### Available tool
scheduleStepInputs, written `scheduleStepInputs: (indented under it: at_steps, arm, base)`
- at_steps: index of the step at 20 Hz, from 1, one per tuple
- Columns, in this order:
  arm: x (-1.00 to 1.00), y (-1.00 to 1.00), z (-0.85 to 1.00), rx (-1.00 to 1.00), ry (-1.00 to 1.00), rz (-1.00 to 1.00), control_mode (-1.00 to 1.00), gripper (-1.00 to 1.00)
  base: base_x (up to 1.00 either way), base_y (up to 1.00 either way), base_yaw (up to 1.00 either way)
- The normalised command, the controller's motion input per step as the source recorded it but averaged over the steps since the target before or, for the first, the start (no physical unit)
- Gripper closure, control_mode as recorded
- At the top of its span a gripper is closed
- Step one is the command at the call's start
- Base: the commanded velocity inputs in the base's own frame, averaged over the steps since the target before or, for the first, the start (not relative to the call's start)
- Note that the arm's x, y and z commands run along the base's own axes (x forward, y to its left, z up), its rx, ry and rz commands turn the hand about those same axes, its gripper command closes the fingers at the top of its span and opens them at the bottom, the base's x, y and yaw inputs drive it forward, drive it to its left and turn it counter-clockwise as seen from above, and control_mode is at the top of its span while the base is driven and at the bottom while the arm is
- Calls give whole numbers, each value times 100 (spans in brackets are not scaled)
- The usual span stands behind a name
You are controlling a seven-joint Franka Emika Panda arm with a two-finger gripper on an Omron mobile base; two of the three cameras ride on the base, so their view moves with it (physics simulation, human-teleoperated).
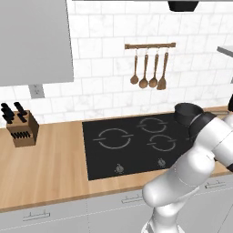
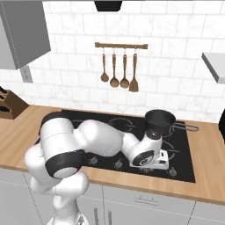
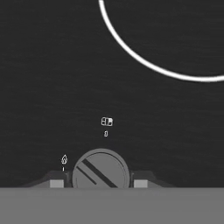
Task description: Turn off the rear right burner of the stove.
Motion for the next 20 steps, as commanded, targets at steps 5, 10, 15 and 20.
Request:
scheduleStepInputs:
  at_steps: [5, 10, 15, 20]
  arm:
    - [-2, 0, -5, 0, 0, -21, -100, 100]
    - [-7, 0, -5, 0, 0, -21, -100, 100]
    - [-13, 0, -9, 0, -1, -23, -100, 100]
    - [-13, 0, -10, 0, -1, -24, -100, 100]
  base:
    - [0, 0, 0]
    - [0, 0, 0]
    - [0, 0, 0]
    - [0, 0, 0]
